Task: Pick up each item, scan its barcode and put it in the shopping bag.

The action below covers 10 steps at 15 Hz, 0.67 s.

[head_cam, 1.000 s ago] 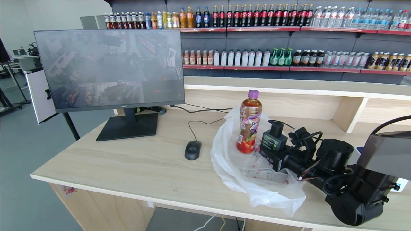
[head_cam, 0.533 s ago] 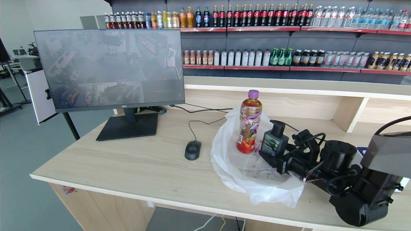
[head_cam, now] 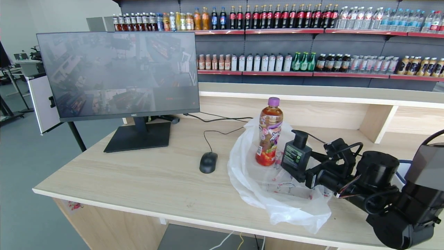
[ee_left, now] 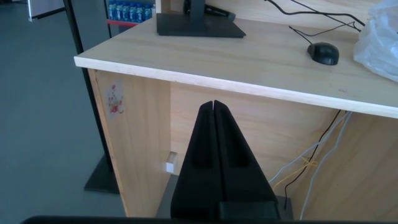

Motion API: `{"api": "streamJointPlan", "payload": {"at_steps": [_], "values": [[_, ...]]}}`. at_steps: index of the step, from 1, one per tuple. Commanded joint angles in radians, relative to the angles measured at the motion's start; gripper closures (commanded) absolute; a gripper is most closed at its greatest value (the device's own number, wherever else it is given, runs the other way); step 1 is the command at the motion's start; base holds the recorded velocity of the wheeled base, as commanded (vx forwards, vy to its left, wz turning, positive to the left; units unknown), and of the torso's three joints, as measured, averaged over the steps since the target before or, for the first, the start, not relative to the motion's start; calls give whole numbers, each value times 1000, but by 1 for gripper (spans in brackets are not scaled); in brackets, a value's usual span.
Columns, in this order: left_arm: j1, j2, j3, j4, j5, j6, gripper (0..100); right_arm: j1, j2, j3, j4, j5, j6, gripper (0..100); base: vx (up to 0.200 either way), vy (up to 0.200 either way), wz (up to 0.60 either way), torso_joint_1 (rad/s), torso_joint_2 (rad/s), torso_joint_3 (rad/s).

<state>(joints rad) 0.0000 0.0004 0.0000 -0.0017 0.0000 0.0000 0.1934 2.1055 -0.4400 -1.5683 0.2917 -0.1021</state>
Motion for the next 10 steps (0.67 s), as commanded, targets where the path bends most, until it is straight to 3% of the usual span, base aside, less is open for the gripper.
{"api": "streamJointPlan", "payload": {"at_steps": [1, 10], "values": [[0, 0, 0, 0, 0, -2, 100, 1, -52, -3, -3, 0, -1, 0, 0, 0, 0, 0, 0, 0], [0, 0, 0, 0, 0, -3, 100, -9, -372, 181, -3, 1, -8, 0, 0, 0, 0, 0, 0, 0]]}}
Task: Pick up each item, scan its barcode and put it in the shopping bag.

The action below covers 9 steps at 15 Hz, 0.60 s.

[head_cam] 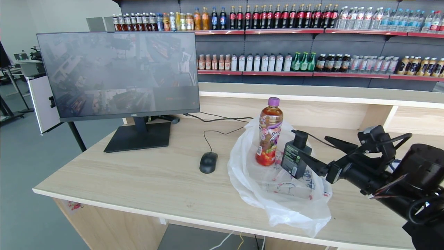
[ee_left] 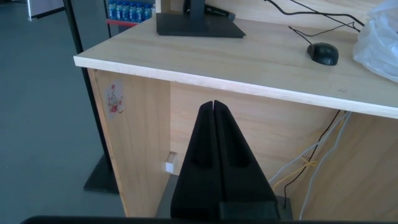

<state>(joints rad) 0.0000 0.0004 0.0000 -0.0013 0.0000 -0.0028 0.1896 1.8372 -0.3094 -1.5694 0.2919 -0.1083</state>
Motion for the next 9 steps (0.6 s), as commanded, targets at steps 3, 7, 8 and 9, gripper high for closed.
{"api": "streamJointPlan", "payload": {"at_steps": [3, 7, 8, 9], "values": [[0, 0, 0, 0, 0, 0, 100, -22, -286, 208, -1, 0, -10, 0, 0, 0, 0, 0, 0, 0], [0, 0, 0, 0, 0, 0, 100, -25, -451, 309, -1, 1, -17, 0, 0, 0, 0, 0, 0, 0], [0, 0, 0, 0, 0, -2, 100, -24, -483, 309, -1, 1, -30, 0, 0, 0, 0, 0, 0, 0], [0, 0, 0, 0, 0, 0, 100, -25, -523, 309, -1, 0, -50, 0, 0, 0, 0, 0, 0, 0]]}}
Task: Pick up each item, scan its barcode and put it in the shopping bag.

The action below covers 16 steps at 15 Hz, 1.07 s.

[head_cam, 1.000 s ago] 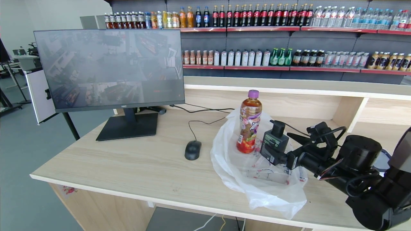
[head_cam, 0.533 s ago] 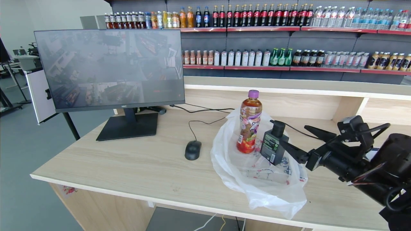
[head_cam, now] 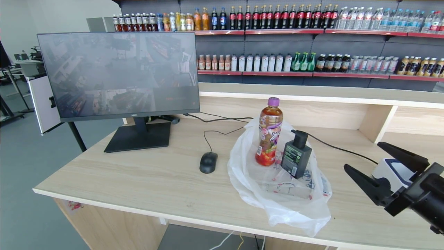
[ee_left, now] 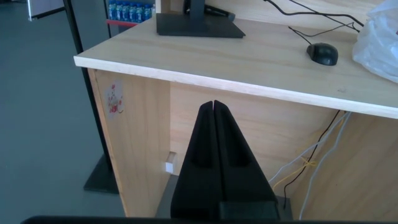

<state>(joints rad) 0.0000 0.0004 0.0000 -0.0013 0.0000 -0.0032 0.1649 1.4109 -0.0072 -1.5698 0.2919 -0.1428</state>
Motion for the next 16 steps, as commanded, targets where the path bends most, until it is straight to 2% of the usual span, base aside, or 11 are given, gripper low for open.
{"api": "streamJointPlan", "payload": {"at_steps": [1, 2, 4, 5, 8, 9, 10, 11, 12, 16], "values": [[0, 0, 0, 0, 0, 0, 100, -11, -150, 7, -1, 0, -18, 0, 0, 0, 0, 0, 0, 0], [0, 0, 0, 0, 0, 0, 100, -22, -213, 7, 60, 1, -18, 0, 0, 0, 0, 0, 0, 0], [0, 0, 0, 0, 0, 0, 100, -28, -418, 7, 366, 0, -14, 0, 0, 0, 0, 0, 0, 0], [0, 0, 0, 0, 0, 0, 100, -28, -552, 7, 579, 1, -17, 0, 0, 0, 0, 0, 0, 0], [0, 0, 0, 0, 0, 0, 100, -35, -1073, 7, 1337, -2, -3, 0, 0, 0, 0, 0, 0, 0], [0, 0, 0, 0, 0, 0, 100, -67, -1271, 3, 1550, -30, 12, 0, 0, 0, 0, 0, 0, 0], [0, 0, 0, 0, 0, 0, 100, -105, -1316, -19, 1596, -48, 15, 0, 0, 0, 0, 0, 0, 0], [0, 0, 0, 0, 0, 0, 100, -128, -1311, -13, 1574, -51, 15, 0, 0, 0, 0, 0, 0, 0], [0, 0, 0, 0, 0, 0, 100, -197, -1333, 0, 1550, -59, 17, 0, 0, 0, 0, 0, 0, 0], [0, 0, 0, 0, -2, 3, 100, -193, -1363, 1, 1547, -60, 28, 0, 0, 0, 0, 0, 0, 0]]}}
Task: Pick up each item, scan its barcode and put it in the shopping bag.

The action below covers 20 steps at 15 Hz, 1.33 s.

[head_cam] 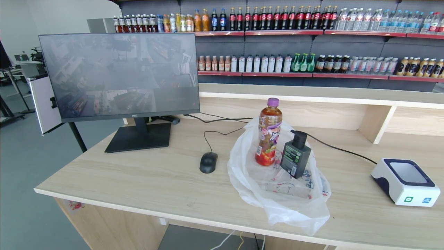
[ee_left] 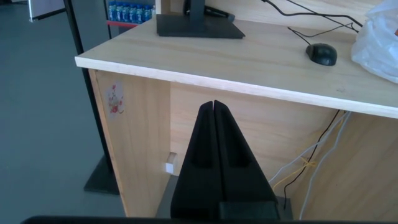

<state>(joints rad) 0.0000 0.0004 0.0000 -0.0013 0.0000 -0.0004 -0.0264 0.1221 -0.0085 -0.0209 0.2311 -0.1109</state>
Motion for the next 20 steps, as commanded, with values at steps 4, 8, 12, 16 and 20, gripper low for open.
{"api": "streamJointPlan", "payload": {"at_steps": [4, 8, 12, 16, 20], "values": [[0, 0, 0, 1, 0, 0, 100, 22, -122, 9, 24, -220, 25, 0, 0, 0, 0, 0, 0, 0], [0, 0, 0, 1, 0, -3, 100, 22, -122, 9, 24, -219, 83, 0, -50, 0, 0, 1, 1, 1], [0, 0, 0, 0, 0, -4, 100, 22, -122, 9, 24, -220, 89, 0, -200, 0, 0, 11, 4, 2], [0, 0, 0, 1, 0, 0, 100, 22, -122, 9, 25, -219, 83, 0, -150, 0, -300, -1, 1, 4], [0, 0, 0, 3, -3, 39, 100, 22, -122, 9, 24, -219, 85, 0, 0, 0, -600, -1, 2, 1]]}}
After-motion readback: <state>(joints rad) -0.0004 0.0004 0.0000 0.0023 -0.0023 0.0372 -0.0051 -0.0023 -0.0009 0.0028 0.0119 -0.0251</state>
